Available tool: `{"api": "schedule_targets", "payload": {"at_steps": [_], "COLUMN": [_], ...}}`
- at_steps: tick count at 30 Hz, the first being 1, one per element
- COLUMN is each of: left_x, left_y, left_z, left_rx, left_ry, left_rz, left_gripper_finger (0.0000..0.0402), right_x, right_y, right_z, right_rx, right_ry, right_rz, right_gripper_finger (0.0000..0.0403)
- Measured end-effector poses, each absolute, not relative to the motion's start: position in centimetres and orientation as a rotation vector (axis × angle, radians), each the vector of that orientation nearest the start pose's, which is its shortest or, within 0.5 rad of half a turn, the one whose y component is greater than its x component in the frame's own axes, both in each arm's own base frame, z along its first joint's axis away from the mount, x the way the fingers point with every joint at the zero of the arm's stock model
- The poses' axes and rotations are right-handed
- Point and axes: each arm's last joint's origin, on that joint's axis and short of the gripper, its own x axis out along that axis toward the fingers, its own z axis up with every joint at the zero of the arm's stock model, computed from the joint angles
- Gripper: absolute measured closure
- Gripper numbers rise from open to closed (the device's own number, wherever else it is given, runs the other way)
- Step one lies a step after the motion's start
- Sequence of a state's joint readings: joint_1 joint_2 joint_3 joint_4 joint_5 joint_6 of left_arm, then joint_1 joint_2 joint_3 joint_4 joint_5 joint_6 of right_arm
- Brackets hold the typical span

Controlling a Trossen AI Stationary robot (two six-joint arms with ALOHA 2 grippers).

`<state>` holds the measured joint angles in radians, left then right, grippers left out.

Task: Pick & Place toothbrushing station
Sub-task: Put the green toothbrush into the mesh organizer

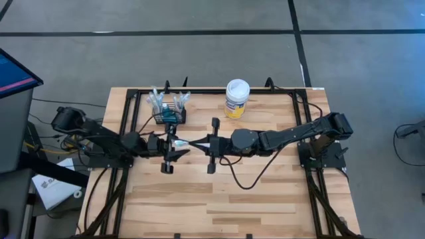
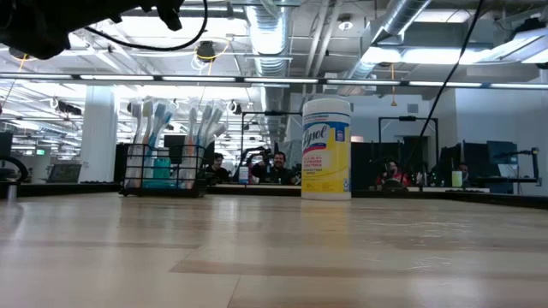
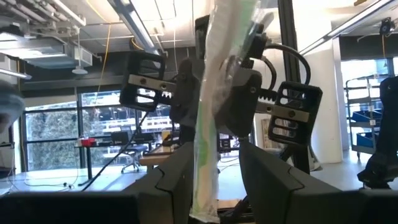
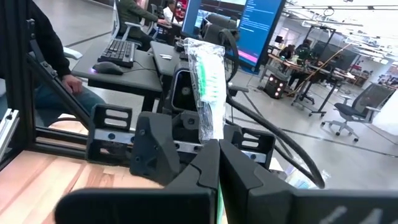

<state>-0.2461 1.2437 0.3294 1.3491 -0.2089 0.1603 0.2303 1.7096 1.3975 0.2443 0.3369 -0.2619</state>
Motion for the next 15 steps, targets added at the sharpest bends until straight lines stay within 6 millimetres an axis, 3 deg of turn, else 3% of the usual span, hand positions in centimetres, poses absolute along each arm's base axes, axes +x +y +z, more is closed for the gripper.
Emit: {"api": "schedule_targets", "payload": {"at_steps": [9,15], "left_x": [23.8,24.2], "left_y": [-4.5,-4.5], "left_z": [23.9,23.9], "left_rx": [0.071,0.072], "left_ry": [-0.407,-0.407], "left_rz": [0.032,0.030], "left_gripper_finger": [0.0280,0.0298], "right_x": [39.4,39.4], "right_y": [8.4,8.4], "right_z": [34.0,34.0], "right_rx": [-0.281,-0.282], "right_ry": [0.080,0.083], "right_rz": [-0.093,-0.092], "right_gripper_finger": [0.0403,0.0403]}}
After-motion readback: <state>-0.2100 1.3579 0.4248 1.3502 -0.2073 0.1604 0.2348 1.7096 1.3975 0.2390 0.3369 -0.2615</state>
